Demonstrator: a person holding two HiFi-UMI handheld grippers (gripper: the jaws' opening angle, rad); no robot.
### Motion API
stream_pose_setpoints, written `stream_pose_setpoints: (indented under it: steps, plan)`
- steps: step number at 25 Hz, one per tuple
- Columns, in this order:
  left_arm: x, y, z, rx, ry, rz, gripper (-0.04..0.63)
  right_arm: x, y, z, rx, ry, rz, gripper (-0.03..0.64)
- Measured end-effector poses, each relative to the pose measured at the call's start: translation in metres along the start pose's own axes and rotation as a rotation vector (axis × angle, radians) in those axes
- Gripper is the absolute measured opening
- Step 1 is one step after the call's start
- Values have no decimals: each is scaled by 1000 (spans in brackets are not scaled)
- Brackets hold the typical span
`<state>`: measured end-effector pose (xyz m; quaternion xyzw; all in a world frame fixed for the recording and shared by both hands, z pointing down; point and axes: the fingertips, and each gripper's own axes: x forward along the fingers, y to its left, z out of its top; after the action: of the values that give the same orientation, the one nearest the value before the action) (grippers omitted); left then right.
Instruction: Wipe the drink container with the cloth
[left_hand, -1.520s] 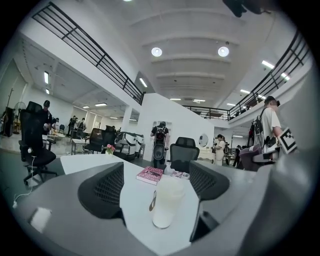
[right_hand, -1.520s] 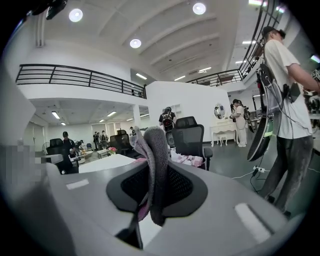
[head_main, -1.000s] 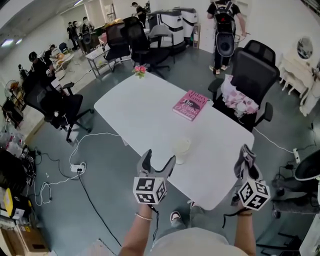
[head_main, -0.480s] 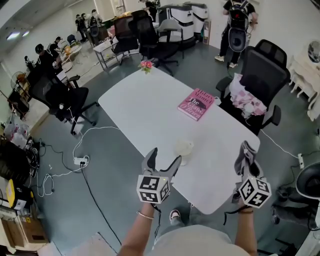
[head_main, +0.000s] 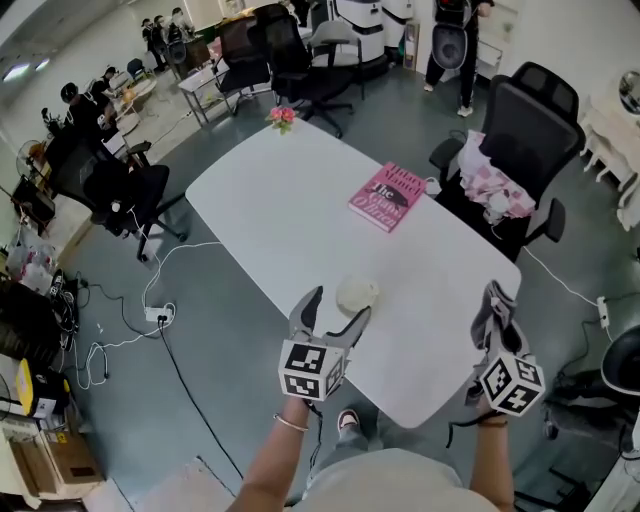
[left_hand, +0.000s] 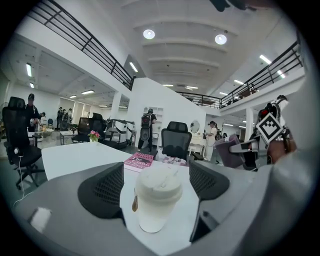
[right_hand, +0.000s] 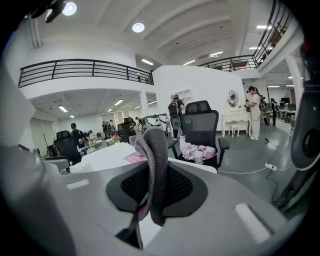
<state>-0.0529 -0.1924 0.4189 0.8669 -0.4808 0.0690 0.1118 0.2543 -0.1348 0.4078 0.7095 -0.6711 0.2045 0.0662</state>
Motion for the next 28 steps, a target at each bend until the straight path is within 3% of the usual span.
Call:
stream_pose_setpoints:
  steps: [17,28]
  plan:
    - [42,-16,-17,126,127,-86,407,33,-6,-32,47,94,37,67]
    - [48,-15,-24,128,147,-77,370,54,-3,-41,60,119,75,67]
